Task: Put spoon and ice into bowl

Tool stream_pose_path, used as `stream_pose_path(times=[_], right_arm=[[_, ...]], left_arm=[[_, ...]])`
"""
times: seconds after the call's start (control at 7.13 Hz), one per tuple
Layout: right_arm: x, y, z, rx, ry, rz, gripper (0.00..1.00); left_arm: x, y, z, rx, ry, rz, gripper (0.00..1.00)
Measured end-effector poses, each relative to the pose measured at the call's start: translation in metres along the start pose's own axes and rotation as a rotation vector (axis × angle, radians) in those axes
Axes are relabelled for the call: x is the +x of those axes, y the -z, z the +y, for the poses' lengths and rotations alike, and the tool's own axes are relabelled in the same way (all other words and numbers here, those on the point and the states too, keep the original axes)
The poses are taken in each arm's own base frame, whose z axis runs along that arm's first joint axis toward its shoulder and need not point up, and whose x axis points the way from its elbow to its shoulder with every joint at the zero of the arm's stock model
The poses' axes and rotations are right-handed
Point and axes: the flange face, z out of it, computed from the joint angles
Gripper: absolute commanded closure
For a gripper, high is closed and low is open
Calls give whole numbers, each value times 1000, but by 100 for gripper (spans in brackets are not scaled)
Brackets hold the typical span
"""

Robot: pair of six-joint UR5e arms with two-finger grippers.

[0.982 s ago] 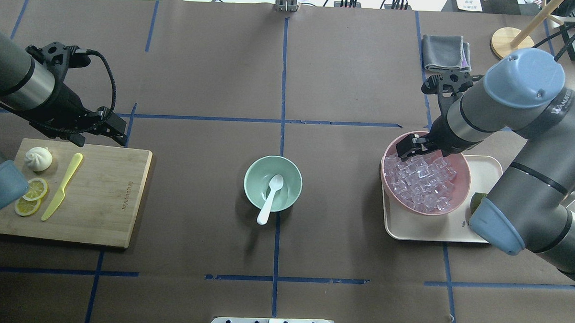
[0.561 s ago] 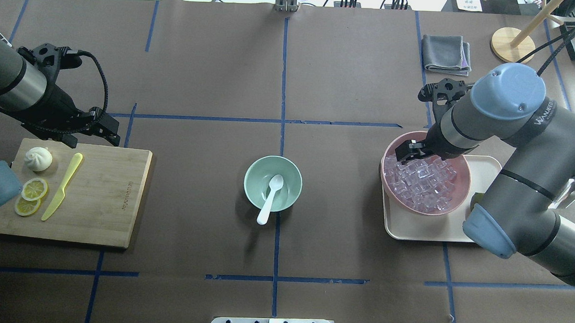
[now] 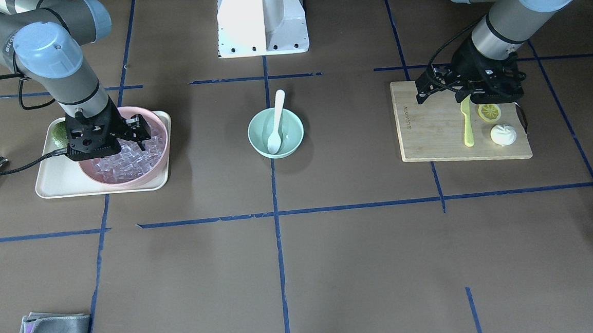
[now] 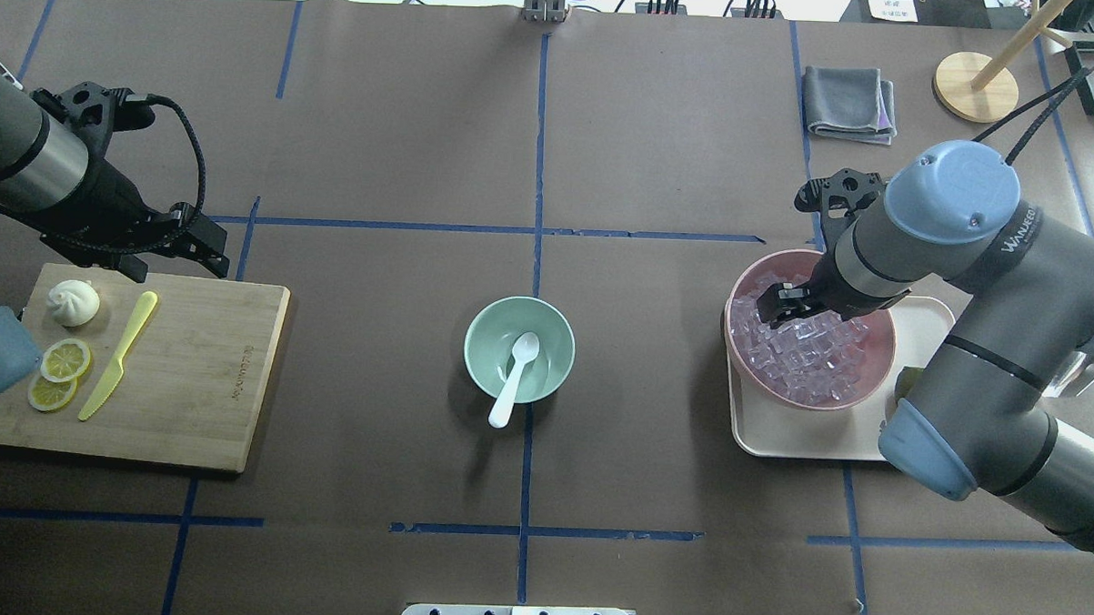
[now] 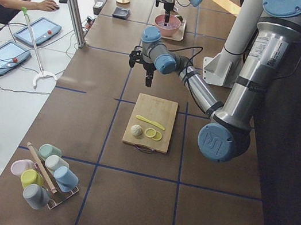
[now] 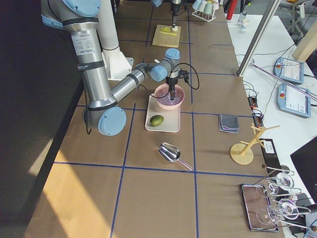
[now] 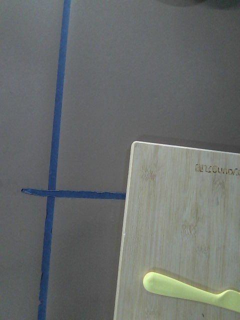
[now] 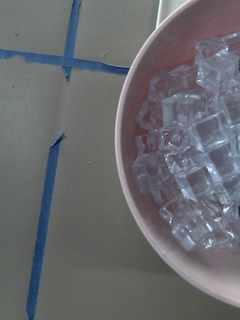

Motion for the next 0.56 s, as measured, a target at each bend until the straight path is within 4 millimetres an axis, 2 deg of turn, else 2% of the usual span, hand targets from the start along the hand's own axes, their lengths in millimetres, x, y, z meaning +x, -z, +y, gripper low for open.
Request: stream_pose_path(times=[0.42,0.56], right_arm=[[-1,-4,4,-10,4,1,58],[-2,-4,5,-11,5,0,86]], left_arm=[[1,0,0,0,6,1,0],[1,0,0,0,7,1,0]])
